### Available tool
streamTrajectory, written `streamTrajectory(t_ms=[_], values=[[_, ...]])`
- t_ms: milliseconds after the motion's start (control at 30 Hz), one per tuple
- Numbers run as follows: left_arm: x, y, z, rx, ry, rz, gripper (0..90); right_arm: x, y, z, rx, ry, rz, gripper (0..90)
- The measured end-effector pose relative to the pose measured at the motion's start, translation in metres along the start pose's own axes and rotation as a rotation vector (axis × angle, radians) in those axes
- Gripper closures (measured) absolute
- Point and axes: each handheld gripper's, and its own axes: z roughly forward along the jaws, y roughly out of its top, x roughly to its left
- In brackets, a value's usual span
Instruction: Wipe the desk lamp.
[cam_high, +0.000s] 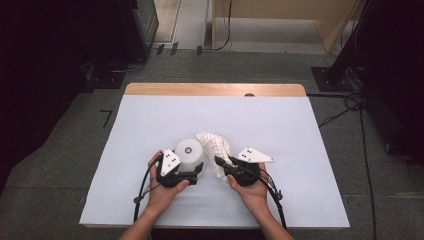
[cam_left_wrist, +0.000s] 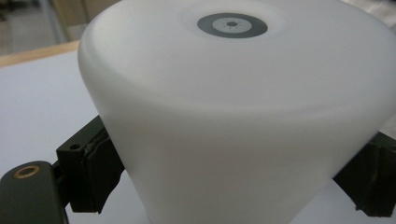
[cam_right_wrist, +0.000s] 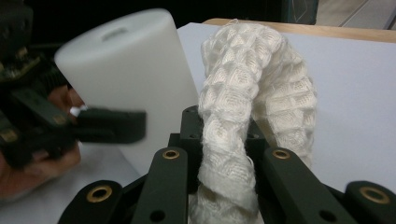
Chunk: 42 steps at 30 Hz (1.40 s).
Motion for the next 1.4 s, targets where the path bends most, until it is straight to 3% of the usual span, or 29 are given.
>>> streamTrajectory(t_ms=[67, 167, 200, 367, 667, 867, 1000, 1167, 1333, 1400], values=[[0.011, 0.005, -0.007, -0.037, -0.112, -0.003, 8.1, 0.001, 0.0, 0.001, 0.004, 0.005, -0.004, 77.4], [0.015, 0.009, -0.015, -0.08, -0.201, 0.017, 8.1, 0.005, 0.0, 0.003, 0.009, 0.017, -0.008, 77.4], [0.015, 0.009, -0.016, -0.079, -0.208, 0.022, 8.1, 0.008, -0.001, 0.004, 0.011, 0.028, -0.012, 77.4], [0.006, 0.007, -0.01, -0.045, -0.201, 0.065, 8.1, 0.018, -0.001, 0.007, 0.022, 0.045, -0.041, 77.4], [-0.006, 0.004, 0.001, 0.024, -0.168, 0.115, 8.1, 0.023, 0.021, -0.016, -0.084, 0.062, -0.046, 77.4], [0.001, 0.009, -0.004, -0.006, -0.147, 0.092, 8.1, 0.017, 0.004, 0.001, -0.009, 0.055, -0.033, 77.4], [0.001, 0.005, 0.0, 0.018, -0.127, 0.092, 8.2, 0.014, -0.006, 0.011, 0.037, 0.047, -0.023, 77.4], [-0.005, -0.006, 0.012, 0.063, -0.1, 0.143, 8.1, 0.009, -0.001, 0.005, 0.006, 0.029, -0.017, 77.4], [-0.002, -0.009, 0.011, 0.058, -0.115, 0.124, 8.0, 0.003, 0.0, 0.0, -0.004, 0.008, -0.004, 77.4], [-0.002, -0.009, 0.01, 0.056, -0.089, 0.124, 6.9, 0.001, 0.0, 0.0, -0.006, 0.005, -0.003, 77.4]])
